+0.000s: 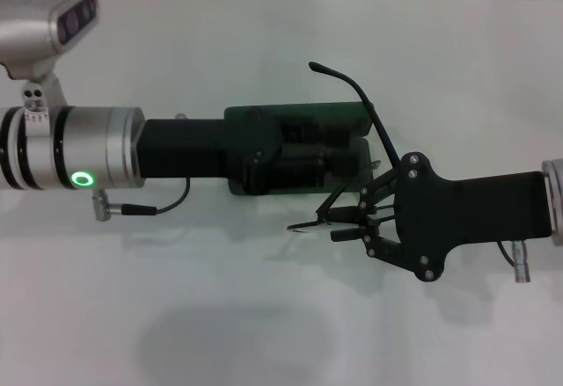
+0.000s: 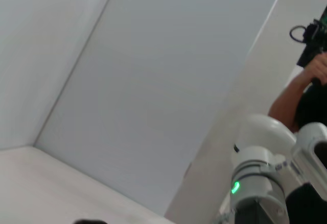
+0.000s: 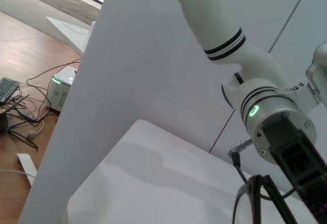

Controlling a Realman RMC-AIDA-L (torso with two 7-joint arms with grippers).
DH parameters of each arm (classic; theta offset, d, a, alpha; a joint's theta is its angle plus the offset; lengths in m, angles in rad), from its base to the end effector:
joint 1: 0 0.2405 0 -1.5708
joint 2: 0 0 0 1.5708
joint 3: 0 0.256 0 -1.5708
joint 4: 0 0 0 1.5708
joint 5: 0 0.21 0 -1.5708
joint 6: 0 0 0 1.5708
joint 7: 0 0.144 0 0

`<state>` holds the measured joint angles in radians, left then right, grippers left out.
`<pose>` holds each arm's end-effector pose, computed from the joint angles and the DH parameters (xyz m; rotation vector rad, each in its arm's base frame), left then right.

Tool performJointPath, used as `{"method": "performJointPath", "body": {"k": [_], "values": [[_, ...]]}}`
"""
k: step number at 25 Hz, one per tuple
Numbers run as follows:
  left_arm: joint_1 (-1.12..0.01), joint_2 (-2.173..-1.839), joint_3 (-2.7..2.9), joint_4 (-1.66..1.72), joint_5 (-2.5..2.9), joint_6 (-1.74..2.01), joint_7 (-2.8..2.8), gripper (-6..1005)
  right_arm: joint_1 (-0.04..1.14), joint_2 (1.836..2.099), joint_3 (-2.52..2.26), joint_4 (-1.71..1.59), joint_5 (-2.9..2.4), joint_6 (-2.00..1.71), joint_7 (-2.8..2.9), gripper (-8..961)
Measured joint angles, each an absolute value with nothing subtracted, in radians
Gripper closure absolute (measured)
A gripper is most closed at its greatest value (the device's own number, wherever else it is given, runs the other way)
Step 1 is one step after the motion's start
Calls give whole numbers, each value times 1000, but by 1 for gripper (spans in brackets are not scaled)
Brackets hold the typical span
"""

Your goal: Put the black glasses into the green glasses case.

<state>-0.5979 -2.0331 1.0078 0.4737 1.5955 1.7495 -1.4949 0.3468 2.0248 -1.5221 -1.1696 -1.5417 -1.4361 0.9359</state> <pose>-0.2026 0.3123 -0.0161 2.7352 0.6904 1.1062 0.1598 0.2911 -0.0281 -2.8122 -0.7713 0.6479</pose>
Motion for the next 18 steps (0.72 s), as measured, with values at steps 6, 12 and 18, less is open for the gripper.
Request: {"method": "performJointPath", "body": {"k": [6,12,18], "values": [[-603,-2037,1004,474,1614,1748,-1494,413,348,2027,-1530,-1167,-1540,-1437,909,840],[-606,-2035,1007,474,1616,1748,-1494,409,347,2026,-1531,-1167,-1540,-1437,907,840],[-607,-2035,1006,474,1617,1746,-1490,405,340,2026,-1525,-1171,-1534,-1437,893,840]]}}
